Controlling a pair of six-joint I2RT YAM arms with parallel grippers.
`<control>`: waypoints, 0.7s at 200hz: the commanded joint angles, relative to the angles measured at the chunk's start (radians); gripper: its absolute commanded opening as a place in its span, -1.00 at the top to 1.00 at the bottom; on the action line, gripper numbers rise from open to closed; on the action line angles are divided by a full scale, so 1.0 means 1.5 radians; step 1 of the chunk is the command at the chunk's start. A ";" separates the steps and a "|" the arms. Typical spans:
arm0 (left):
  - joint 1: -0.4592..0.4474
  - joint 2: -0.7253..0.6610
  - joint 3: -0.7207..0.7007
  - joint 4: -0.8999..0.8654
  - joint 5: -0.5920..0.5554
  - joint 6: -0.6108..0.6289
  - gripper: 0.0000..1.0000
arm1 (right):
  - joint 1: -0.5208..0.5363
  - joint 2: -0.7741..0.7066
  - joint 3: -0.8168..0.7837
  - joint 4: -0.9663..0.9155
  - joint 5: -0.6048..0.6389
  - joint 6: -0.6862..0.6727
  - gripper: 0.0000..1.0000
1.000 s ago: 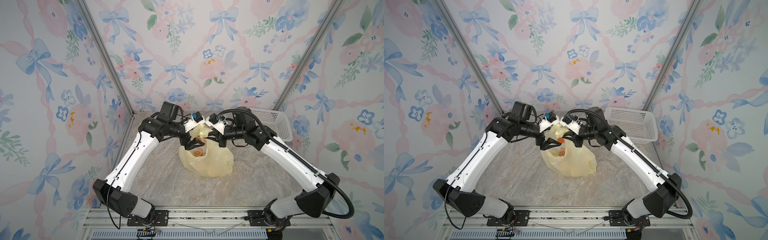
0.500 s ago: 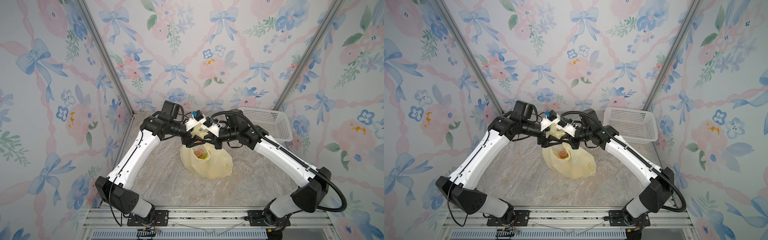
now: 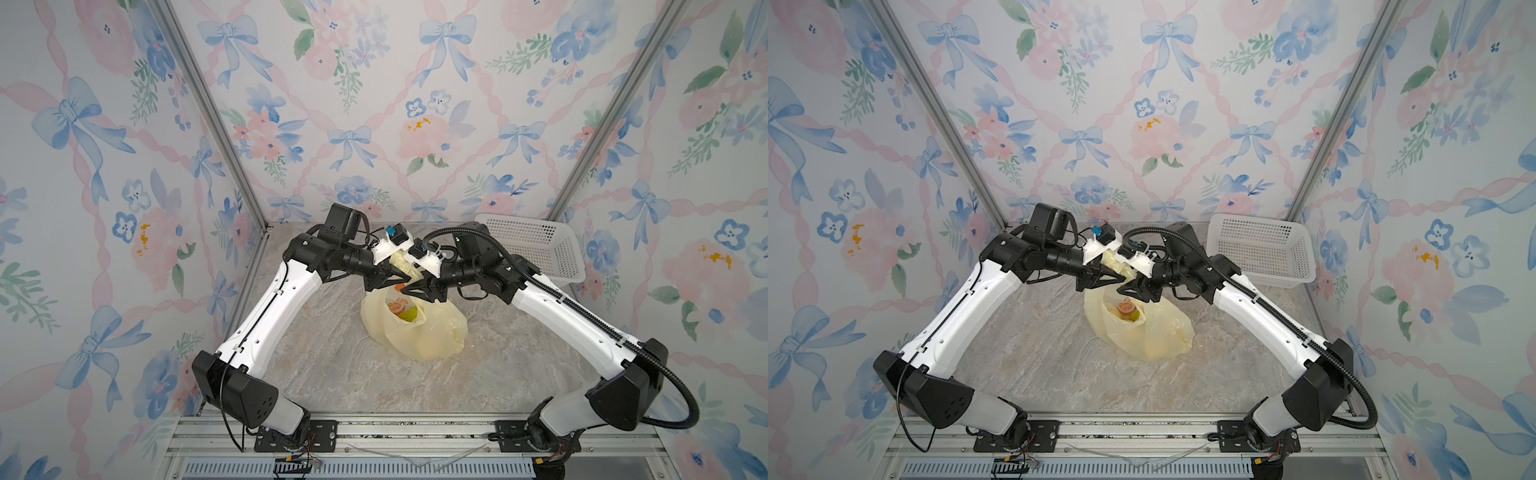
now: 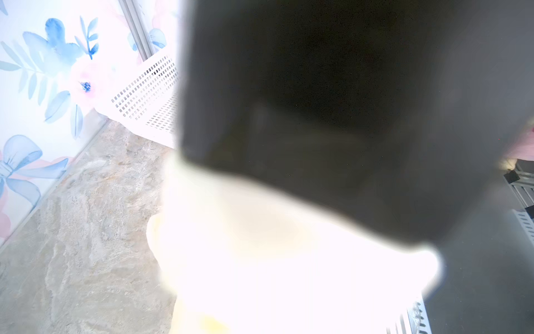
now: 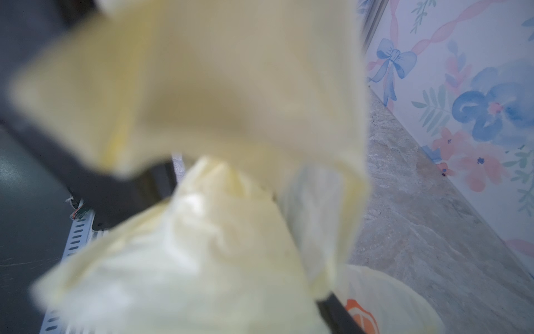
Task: Place the pears into plastic bags & tie knots
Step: Tie the plastic bag at the center of the board.
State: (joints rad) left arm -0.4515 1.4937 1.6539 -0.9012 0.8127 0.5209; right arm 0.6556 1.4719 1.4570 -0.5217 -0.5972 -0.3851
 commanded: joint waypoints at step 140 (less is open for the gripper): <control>-0.002 0.022 0.006 -0.016 0.007 0.009 0.32 | -0.009 -0.093 -0.100 0.013 -0.008 0.061 -0.51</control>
State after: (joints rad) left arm -0.4515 1.5288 1.6527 -0.9077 0.8188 0.5209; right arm 0.6186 1.3518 1.3552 -0.4801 -0.6388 -0.2779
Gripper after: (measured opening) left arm 0.332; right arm 0.766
